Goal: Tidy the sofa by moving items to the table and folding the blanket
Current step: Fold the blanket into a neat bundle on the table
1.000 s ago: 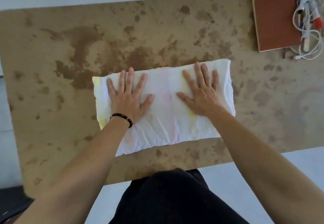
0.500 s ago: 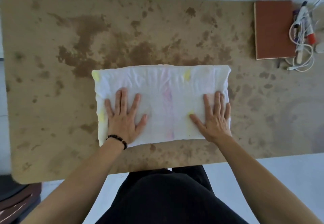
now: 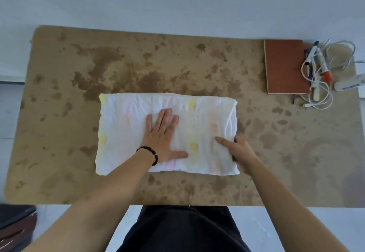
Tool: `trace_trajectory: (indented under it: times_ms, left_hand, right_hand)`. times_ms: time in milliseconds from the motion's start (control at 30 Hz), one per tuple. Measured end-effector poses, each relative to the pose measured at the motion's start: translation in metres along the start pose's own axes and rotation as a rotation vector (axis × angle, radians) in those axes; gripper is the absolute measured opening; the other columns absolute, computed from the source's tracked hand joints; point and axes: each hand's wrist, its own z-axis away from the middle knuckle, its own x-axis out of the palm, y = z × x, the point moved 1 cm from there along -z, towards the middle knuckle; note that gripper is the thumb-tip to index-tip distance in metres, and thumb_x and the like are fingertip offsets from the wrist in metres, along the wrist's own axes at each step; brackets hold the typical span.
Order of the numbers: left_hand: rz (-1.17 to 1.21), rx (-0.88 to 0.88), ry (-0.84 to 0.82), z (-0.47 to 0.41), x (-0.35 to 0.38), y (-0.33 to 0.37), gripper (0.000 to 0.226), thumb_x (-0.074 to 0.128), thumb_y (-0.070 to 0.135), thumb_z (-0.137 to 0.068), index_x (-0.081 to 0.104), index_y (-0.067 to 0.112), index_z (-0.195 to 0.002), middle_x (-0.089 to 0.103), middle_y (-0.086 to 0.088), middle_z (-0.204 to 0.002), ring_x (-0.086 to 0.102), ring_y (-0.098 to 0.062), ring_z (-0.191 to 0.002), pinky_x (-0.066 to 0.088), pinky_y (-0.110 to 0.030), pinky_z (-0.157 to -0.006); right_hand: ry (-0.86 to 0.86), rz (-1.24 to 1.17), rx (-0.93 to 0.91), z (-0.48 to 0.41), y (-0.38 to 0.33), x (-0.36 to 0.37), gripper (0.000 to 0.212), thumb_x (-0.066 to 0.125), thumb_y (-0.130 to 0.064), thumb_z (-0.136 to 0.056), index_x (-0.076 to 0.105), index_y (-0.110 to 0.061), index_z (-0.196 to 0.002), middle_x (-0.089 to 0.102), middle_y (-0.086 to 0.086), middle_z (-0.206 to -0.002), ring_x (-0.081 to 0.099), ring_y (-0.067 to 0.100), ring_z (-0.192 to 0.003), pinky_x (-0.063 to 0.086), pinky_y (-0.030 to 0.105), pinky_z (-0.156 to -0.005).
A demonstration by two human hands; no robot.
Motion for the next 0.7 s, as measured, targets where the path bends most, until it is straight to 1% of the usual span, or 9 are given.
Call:
trace_trajectory:
  times_ms: [67,167,300,367,467,500,567,633,700]
  left_hand:
    - [-0.014,-0.016,-0.003,-0.001,-0.001,0.003,0.131,0.017,0.102,-0.058,-0.025,0.018,-0.151,-0.041,-0.007,-0.153,-0.038,-0.023,-0.141,-0.012,-0.060,-0.114]
    - [-0.021,-0.042,-0.019,-0.004,-0.002,0.005,0.132,0.019,0.101,-0.057,-0.028,0.020,-0.149,-0.043,-0.005,-0.152,-0.039,-0.022,-0.141,-0.014,-0.059,-0.114]
    - [0.001,-0.049,-0.079,-0.005,-0.003,0.007,0.134,0.027,0.101,-0.054,-0.033,0.025,-0.147,-0.045,-0.002,-0.151,-0.040,-0.020,-0.140,-0.016,-0.059,-0.114]
    - [0.073,-0.015,-0.093,-0.006,-0.013,0.005,0.127,0.029,0.099,-0.059,-0.024,0.029,-0.150,-0.037,0.002,-0.155,-0.034,-0.017,-0.143,-0.013,-0.056,-0.116]
    - [0.209,-0.020,0.042,0.008,-0.025,-0.013,0.087,0.030,0.078,-0.085,0.012,0.030,-0.155,-0.010,0.004,-0.164,-0.012,-0.014,-0.150,-0.004,-0.047,-0.121]
    - [0.241,-0.060,0.148,0.017,-0.027,-0.023,0.074,0.032,0.068,-0.092,0.019,0.030,-0.154,-0.004,0.003,-0.165,-0.008,-0.015,-0.151,-0.003,-0.046,-0.121]
    - [0.332,-0.214,0.316,0.041,-0.022,-0.050,0.062,0.037,0.054,-0.098,0.021,0.031,-0.153,-0.002,-0.001,-0.165,-0.003,-0.020,-0.151,-0.003,-0.045,-0.120]
    - [0.561,-0.418,0.309,0.066,-0.010,-0.082,0.063,0.043,0.046,-0.098,0.019,0.030,-0.154,-0.003,-0.005,-0.164,0.002,-0.025,-0.150,0.004,-0.045,-0.120]
    - [0.945,-0.581,0.220,0.084,0.008,-0.117,0.063,0.050,0.043,-0.095,0.031,0.023,-0.151,0.012,-0.007,-0.162,0.020,-0.027,-0.146,0.021,-0.047,-0.119]
  right_hand:
    - [-0.112,-0.049,-0.015,-0.001,-0.005,-0.002,0.048,0.084,-0.039,-0.074,0.067,-0.022,-0.116,0.076,-0.005,-0.104,0.074,0.019,-0.095,0.059,0.043,-0.085]
    - [-0.131,-0.042,-0.081,-0.005,-0.009,-0.002,0.031,0.080,-0.030,-0.080,0.070,-0.022,-0.108,0.076,-0.006,-0.101,0.074,0.014,-0.090,0.058,0.031,-0.075]
    - [-0.106,0.019,-0.127,0.002,-0.014,-0.002,0.019,0.073,-0.030,-0.086,0.070,-0.030,-0.104,0.075,-0.008,-0.104,0.071,0.018,-0.098,0.056,0.043,-0.092]
    - [-0.113,-0.008,-0.148,0.017,-0.024,-0.002,0.022,0.071,-0.025,-0.087,0.068,-0.034,-0.107,0.074,-0.009,-0.105,0.071,0.017,-0.099,0.055,0.045,-0.094]
    - [-0.144,-0.037,-0.216,0.048,-0.047,0.007,0.029,0.070,-0.022,-0.086,0.066,-0.035,-0.111,0.074,-0.008,-0.107,0.071,0.018,-0.100,0.056,0.046,-0.093]
    - [-0.144,-0.022,-0.261,0.060,-0.057,0.015,0.029,0.070,-0.022,-0.086,0.066,-0.036,-0.111,0.074,-0.009,-0.106,0.071,0.017,-0.100,0.056,0.045,-0.093]
    - [-0.090,0.055,-0.363,0.085,-0.075,0.040,0.031,0.069,-0.023,-0.085,0.064,-0.039,-0.111,0.073,-0.012,-0.105,0.070,0.013,-0.099,0.056,0.039,-0.090]
    - [-0.020,0.144,-0.435,0.106,-0.093,0.079,0.033,0.065,-0.023,-0.085,0.061,-0.040,-0.113,0.071,-0.014,-0.104,0.067,0.009,-0.098,0.054,0.033,-0.085]
    - [0.009,0.221,-0.506,0.118,-0.108,0.126,0.035,0.061,-0.020,-0.085,0.060,-0.040,-0.113,0.069,-0.012,-0.100,0.066,0.009,-0.094,0.053,0.029,-0.079]
